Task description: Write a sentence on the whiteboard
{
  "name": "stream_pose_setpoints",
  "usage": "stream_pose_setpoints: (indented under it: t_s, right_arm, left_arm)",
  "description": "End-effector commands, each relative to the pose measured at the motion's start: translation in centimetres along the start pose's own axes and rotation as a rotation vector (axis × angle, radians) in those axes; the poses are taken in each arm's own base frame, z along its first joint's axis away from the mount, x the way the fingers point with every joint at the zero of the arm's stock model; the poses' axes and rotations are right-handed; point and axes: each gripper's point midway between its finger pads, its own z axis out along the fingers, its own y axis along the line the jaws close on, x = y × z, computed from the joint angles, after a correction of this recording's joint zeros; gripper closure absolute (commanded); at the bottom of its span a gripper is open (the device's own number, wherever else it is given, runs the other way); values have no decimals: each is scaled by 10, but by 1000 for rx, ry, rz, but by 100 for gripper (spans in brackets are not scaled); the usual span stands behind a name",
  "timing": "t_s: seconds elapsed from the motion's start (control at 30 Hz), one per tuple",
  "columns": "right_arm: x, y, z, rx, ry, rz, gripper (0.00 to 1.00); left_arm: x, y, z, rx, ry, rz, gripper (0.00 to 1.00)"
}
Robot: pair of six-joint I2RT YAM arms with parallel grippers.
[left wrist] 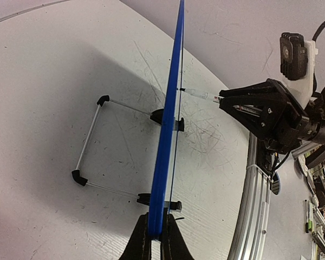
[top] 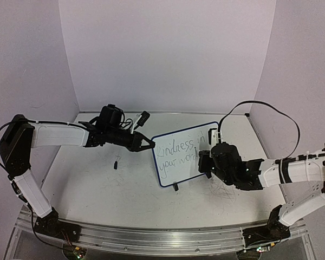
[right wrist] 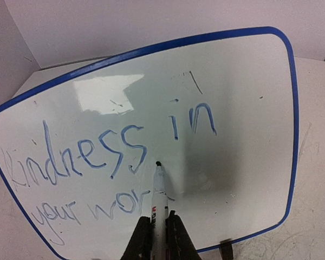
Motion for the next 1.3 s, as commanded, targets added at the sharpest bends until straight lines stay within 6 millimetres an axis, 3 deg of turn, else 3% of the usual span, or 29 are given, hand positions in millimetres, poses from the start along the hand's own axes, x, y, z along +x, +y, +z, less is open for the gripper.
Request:
stream_pose_setpoints:
  t_s: [0.0,0.27,0.43,0.77,1.27]
  right_arm:
    - [-3,-1,4,19,-6,-10,100]
    - [41,-17,1,20,90,15,100]
    - [50,-22,0,25,107,17,100]
    - [23,-21,-14,-3,48,45,100]
    - [3,-20,-5,3,-7,58,100]
  left_arm:
    - [11,5,-2,-48,35,47,100]
    - [12,5,-1,-45,36,45,100]
    - [13,5,0,-44,39,42,100]
    - [13,5,0,-48,38,44,100]
    - [13,5,-1,-47,37,47,100]
